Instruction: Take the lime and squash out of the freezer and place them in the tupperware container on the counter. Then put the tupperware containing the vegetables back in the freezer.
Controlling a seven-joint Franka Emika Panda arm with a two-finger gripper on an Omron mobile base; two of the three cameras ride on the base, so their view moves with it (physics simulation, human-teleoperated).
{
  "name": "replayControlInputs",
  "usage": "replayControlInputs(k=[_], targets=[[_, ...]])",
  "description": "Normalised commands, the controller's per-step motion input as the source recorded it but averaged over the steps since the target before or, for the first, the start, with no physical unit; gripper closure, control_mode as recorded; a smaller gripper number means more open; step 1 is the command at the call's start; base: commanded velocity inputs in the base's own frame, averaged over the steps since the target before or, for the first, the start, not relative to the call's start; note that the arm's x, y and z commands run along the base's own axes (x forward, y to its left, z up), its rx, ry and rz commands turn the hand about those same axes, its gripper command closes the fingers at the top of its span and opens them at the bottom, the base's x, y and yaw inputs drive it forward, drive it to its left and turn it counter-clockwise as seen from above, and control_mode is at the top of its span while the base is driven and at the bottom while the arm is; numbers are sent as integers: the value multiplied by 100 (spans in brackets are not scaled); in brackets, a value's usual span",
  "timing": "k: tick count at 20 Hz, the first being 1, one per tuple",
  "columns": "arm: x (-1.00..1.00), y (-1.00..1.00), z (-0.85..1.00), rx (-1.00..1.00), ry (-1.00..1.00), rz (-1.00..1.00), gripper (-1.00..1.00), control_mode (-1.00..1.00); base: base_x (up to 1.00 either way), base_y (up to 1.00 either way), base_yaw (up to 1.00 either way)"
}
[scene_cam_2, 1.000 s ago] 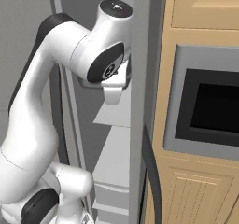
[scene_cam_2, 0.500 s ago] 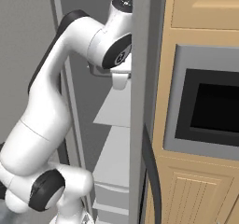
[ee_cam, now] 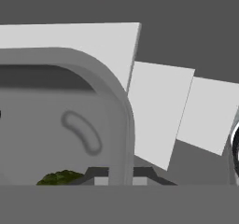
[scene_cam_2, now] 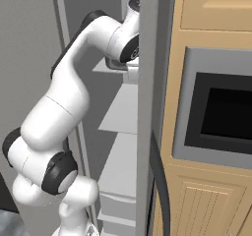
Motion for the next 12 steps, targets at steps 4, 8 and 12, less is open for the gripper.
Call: replayControlInputs(k=[4,8,12], targets=[[91,-13,0,1,-2,0,100,-100,0,0,0],[78,-16,0,1,-1,0,100,-100,0,0,0],[69,-20,-8,1,0,0,100,-100,0,0,0]])
